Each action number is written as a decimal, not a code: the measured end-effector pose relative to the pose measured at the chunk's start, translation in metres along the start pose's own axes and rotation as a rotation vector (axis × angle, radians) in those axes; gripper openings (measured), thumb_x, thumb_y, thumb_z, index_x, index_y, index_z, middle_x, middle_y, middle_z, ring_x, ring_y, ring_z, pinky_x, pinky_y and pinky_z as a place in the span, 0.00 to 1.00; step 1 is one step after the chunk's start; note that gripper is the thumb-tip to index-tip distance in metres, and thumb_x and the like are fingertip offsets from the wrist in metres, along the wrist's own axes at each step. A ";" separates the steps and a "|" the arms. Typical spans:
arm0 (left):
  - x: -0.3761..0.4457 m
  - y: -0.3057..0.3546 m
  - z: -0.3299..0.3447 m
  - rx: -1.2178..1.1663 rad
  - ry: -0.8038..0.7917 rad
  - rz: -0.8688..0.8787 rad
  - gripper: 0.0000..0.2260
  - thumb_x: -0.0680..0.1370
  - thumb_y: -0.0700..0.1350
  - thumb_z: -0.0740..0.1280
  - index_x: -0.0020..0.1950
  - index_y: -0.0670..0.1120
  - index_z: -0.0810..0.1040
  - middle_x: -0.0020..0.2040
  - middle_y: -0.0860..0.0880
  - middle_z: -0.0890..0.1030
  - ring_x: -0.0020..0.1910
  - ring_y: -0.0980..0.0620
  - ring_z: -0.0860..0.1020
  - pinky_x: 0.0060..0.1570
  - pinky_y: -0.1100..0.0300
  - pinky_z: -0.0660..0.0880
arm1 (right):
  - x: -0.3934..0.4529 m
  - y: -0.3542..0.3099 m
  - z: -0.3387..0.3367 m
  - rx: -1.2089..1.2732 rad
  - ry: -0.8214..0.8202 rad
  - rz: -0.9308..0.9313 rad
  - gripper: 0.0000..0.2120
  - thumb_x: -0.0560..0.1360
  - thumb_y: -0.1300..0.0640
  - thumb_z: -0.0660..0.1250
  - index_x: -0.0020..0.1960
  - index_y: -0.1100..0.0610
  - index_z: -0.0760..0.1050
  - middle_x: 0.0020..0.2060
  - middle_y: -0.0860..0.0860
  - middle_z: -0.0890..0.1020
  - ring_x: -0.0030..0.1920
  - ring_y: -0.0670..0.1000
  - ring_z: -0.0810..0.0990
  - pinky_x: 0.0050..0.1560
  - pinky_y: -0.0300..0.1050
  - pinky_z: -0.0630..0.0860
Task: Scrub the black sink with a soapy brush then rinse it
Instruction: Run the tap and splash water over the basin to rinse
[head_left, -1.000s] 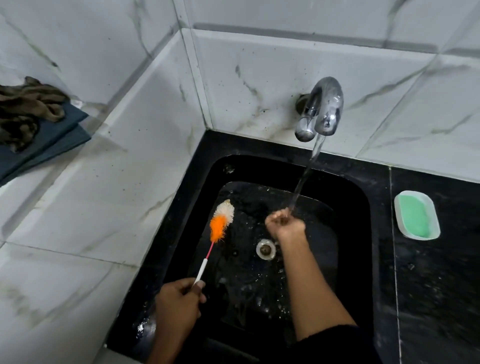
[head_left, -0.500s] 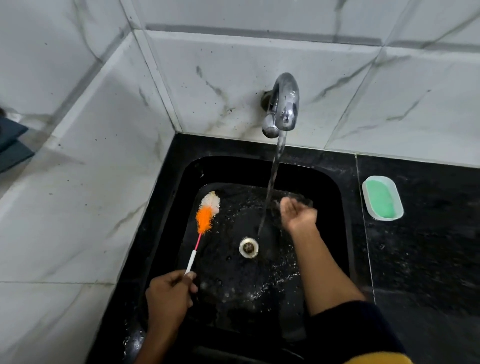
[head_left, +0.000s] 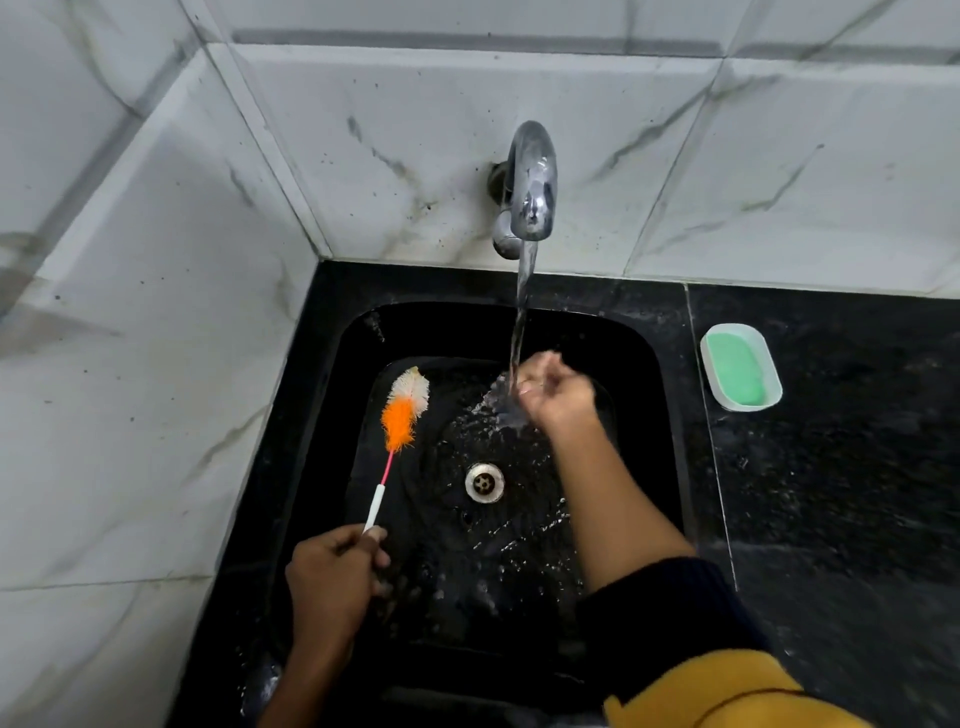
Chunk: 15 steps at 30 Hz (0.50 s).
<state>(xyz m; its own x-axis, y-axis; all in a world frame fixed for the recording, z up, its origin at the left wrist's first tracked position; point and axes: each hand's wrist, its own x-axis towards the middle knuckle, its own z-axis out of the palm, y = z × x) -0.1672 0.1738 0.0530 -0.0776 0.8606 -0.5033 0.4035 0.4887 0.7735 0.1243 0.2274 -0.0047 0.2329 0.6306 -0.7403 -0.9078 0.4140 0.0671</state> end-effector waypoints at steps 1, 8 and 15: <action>0.000 -0.001 0.000 -0.001 -0.002 0.004 0.08 0.77 0.34 0.69 0.38 0.36 0.82 0.27 0.41 0.76 0.16 0.55 0.67 0.17 0.68 0.64 | -0.001 -0.019 0.000 0.069 -0.022 -0.074 0.16 0.80 0.62 0.52 0.44 0.63 0.77 0.37 0.58 0.81 0.37 0.53 0.82 0.48 0.38 0.79; 0.002 -0.011 0.005 0.011 -0.010 -0.014 0.08 0.77 0.35 0.68 0.38 0.40 0.83 0.26 0.45 0.77 0.19 0.54 0.67 0.20 0.67 0.63 | -0.014 -0.068 -0.056 -0.205 0.368 -0.346 0.17 0.82 0.61 0.46 0.41 0.62 0.69 0.38 0.57 0.76 0.36 0.54 0.77 0.37 0.43 0.80; -0.001 -0.013 0.008 0.030 -0.004 -0.022 0.10 0.77 0.36 0.68 0.36 0.41 0.83 0.25 0.45 0.77 0.22 0.51 0.69 0.27 0.65 0.65 | -0.005 0.014 -0.042 -0.568 0.240 0.030 0.18 0.81 0.60 0.50 0.39 0.62 0.72 0.35 0.56 0.76 0.35 0.52 0.75 0.35 0.43 0.72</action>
<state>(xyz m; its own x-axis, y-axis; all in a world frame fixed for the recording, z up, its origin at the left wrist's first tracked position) -0.1648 0.1650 0.0404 -0.0831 0.8490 -0.5218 0.4293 0.5030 0.7501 0.0954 0.2024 -0.0280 0.1795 0.4440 -0.8779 -0.9720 -0.0576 -0.2278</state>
